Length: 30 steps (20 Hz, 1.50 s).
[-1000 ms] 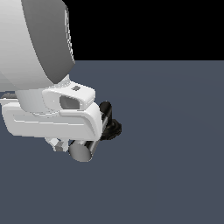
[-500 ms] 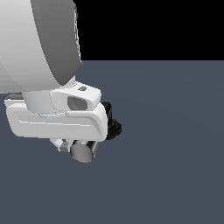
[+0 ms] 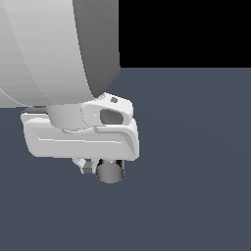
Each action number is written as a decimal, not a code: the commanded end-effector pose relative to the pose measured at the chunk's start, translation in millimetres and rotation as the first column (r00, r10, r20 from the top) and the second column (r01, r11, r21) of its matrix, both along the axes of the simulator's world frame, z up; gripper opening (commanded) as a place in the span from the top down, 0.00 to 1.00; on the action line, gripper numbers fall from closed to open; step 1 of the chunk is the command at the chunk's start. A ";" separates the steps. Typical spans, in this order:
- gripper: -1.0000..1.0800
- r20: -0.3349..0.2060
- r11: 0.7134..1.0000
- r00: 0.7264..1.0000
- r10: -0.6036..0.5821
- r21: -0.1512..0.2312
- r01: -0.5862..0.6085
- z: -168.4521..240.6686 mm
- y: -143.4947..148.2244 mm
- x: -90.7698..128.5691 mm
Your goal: Turn on the faucet by rotating a designated handle.
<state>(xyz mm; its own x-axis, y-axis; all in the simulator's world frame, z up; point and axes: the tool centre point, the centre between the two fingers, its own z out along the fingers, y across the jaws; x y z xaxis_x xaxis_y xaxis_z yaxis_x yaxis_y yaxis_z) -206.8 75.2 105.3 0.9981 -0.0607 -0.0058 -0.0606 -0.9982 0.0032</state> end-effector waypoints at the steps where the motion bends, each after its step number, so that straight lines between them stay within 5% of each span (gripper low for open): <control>1: 1.00 0.006 0.999 0.999 -0.043 0.004 0.043 -0.1 -25.1 7.3; 23: 1.00 0.006 0.999 0.999 -0.043 0.003 0.043 -0.1 -124.3 4.5; 30: 1.00 0.006 1.000 1.000 -0.026 0.002 0.026 0.4 -129.3 18.7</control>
<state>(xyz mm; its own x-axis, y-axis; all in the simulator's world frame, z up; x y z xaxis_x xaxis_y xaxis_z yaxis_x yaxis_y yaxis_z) -197.6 -48.9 105.1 0.9961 -0.0883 -0.0080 -0.0883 -0.9961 0.0002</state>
